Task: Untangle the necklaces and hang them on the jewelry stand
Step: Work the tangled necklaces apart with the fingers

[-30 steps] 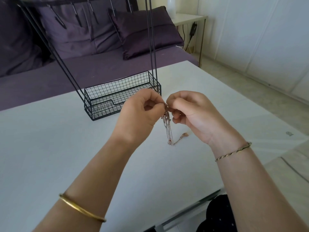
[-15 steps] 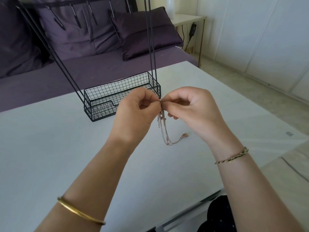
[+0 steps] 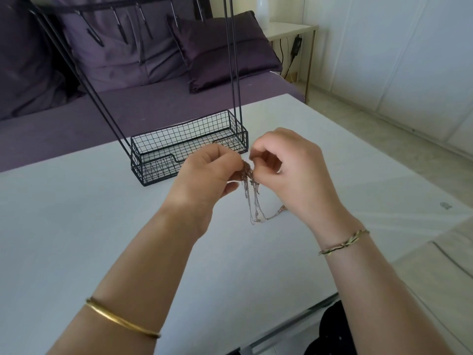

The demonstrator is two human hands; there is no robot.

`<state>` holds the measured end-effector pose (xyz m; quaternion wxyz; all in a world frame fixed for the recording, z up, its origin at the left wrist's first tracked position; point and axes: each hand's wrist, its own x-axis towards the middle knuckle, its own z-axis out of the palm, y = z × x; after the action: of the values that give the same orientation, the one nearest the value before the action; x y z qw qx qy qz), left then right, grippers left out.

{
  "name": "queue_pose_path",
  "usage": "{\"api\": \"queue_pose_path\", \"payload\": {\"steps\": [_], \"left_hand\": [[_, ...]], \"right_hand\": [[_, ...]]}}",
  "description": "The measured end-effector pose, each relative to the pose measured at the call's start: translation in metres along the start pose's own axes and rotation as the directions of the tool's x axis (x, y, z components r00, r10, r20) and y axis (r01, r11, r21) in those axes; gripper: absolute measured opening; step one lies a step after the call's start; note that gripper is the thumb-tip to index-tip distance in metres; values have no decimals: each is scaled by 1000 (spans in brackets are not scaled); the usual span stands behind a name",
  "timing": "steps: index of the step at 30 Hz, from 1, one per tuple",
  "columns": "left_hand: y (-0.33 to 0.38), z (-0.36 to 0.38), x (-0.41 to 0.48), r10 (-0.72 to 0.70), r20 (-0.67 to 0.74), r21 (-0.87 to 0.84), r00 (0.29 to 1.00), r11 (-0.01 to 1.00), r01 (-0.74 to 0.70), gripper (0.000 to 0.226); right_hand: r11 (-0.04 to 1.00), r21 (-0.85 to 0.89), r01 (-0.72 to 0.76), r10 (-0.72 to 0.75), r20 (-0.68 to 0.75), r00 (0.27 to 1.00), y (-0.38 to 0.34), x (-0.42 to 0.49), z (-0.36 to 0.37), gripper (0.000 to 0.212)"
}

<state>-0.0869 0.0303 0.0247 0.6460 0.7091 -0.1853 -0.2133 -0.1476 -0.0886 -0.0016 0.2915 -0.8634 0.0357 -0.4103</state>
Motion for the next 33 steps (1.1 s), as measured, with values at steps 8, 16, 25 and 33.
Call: {"api": "queue_pose_path", "payload": {"steps": [8, 16, 25, 33], "left_hand": [[1, -3, 1, -66, 14, -105, 998, 992, 67, 24], [-4, -6, 2, -2, -4, 21, 1000, 1000, 2, 18], [-5, -3, -2, 287, 37, 479, 957, 835, -269, 4], [-7, -3, 2, 166, -6, 375, 986, 915, -151, 11]], "right_hand": [[885, 389, -254, 215, 143, 966, -5, -1, -5, 17], [873, 358, -330, 231, 291, 928, -7, 1, -7, 20], [918, 267, -293, 209, 303, 930, -10, -1, -5, 10], [876, 319, -362, 237, 369, 899, -8, -1, -7, 24]]}}
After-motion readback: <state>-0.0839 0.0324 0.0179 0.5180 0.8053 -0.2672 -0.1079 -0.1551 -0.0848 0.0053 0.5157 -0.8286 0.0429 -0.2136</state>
